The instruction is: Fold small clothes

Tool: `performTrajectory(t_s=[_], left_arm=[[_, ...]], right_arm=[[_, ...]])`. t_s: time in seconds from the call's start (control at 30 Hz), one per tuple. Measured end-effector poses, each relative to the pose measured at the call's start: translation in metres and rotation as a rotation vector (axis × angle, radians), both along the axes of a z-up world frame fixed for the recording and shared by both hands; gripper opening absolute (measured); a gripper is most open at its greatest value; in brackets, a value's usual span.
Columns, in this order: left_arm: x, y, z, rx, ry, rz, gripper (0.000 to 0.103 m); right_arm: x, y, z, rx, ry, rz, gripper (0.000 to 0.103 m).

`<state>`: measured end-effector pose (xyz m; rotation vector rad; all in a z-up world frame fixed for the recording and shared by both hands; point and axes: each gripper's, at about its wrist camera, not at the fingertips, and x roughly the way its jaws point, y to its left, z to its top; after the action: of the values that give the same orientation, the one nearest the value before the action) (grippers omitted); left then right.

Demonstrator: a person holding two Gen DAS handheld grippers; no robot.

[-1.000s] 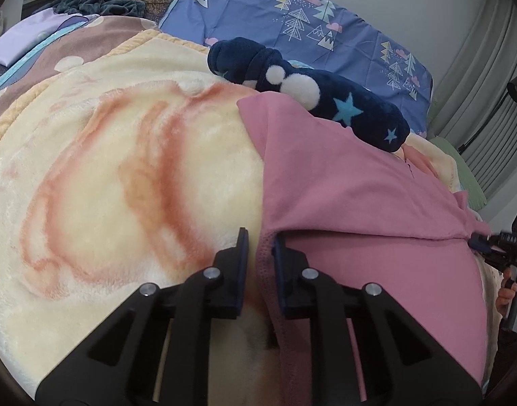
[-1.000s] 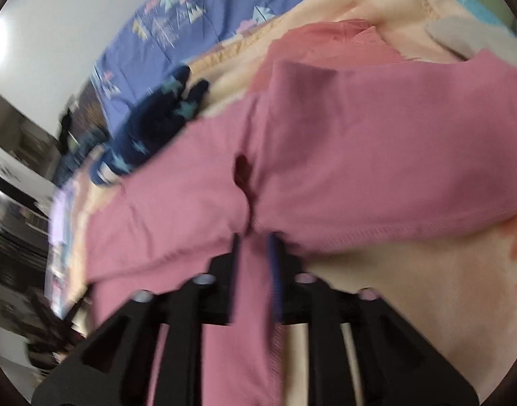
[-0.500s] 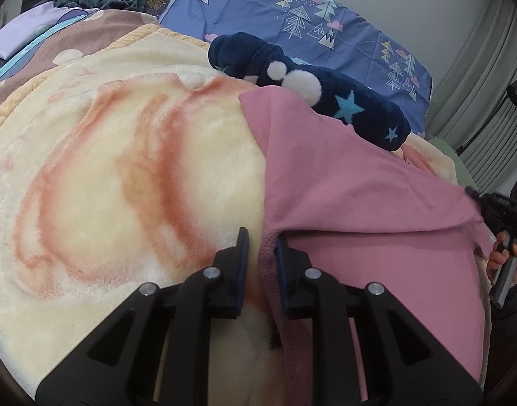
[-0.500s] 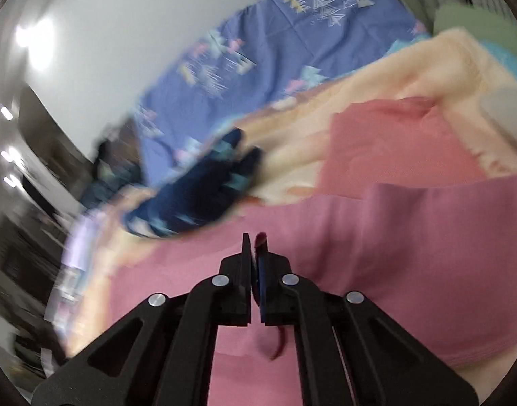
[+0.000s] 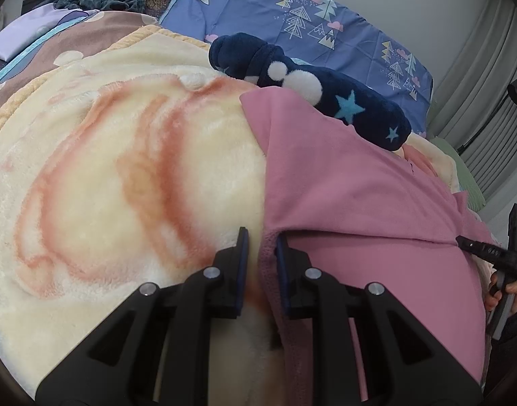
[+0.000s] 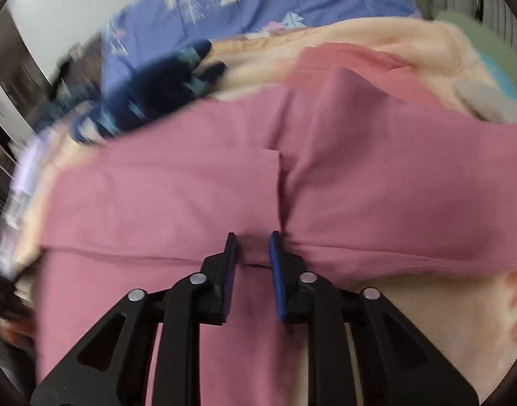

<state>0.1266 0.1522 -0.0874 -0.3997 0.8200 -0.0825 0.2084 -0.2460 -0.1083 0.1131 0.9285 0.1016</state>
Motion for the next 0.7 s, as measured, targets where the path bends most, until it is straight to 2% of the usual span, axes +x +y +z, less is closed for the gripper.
performTrajectory(t_s=[0.07,0.13,0.2,0.3,0.4,0.47,0.53,0.6,0.7], left_arm=[[0.0,0.0,0.0,-0.001,0.001,0.001,0.018],[0.0,0.0,0.0,-0.002,0.0,0.0,0.018],[0.0,0.001,0.001,-0.007,-0.004,-0.002,0.018],[-0.001,0.001,0.002,-0.019,-0.011,-0.006,0.018],[-0.001,0.001,0.002,-0.025,-0.017,-0.013,0.018],[-0.001,0.001,0.003,-0.028,-0.02,-0.016,0.018],[-0.001,0.001,0.002,-0.034,-0.022,-0.019,0.018],[0.0,0.001,0.002,-0.04,-0.022,-0.022,0.018],[0.0,0.002,0.001,-0.054,-0.024,-0.024,0.018]], right_arm=[[-0.007,0.013,0.02,-0.093,-0.035,-0.074,0.018],[-0.011,0.03,0.045,-0.1,-0.122,-0.053,0.02],[-0.01,0.067,0.071,-0.058,-0.176,0.074,0.024],[0.005,0.136,0.089,-0.063,-0.176,0.269,0.03],[0.036,0.217,0.091,-0.097,-0.124,0.439,0.034],[0.065,0.272,0.086,-0.11,-0.05,0.516,0.035],[0.087,0.316,0.081,-0.132,0.003,0.558,0.036],[0.108,0.362,0.07,-0.176,0.035,0.605,0.044],[0.125,0.41,0.043,-0.277,0.099,0.666,0.047]])
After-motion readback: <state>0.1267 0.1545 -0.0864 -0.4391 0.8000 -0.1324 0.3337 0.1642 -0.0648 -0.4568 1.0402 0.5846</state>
